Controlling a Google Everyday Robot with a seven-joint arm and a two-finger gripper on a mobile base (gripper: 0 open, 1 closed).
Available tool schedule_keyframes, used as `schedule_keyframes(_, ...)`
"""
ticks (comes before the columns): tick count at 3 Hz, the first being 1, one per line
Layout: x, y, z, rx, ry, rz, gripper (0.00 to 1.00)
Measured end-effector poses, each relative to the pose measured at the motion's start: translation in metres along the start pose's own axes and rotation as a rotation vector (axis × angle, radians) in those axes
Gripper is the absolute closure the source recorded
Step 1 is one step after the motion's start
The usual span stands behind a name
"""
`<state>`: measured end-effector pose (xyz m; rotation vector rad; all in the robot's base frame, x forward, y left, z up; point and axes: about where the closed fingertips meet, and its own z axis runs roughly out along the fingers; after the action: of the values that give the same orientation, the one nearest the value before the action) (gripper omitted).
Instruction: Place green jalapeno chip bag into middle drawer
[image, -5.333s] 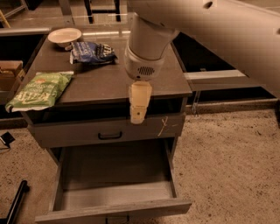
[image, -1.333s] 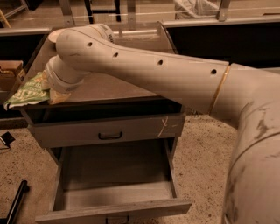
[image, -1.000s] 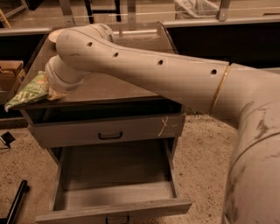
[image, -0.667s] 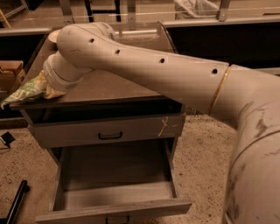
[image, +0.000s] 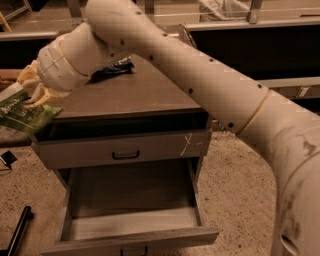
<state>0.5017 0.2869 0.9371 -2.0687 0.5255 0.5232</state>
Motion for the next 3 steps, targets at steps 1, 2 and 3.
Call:
schedule_keyframes(1,-0.026,0.049,-0.061,-0.064,-0.005,-0.049,1.00)
schedule_keyframes(2,-0.027,0.042,-0.055,-0.068,-0.021,-0.062,1.00)
schedule_keyframes(3,-0.030,0.048,-0.045,-0.032,-0.055,-0.038,1.00)
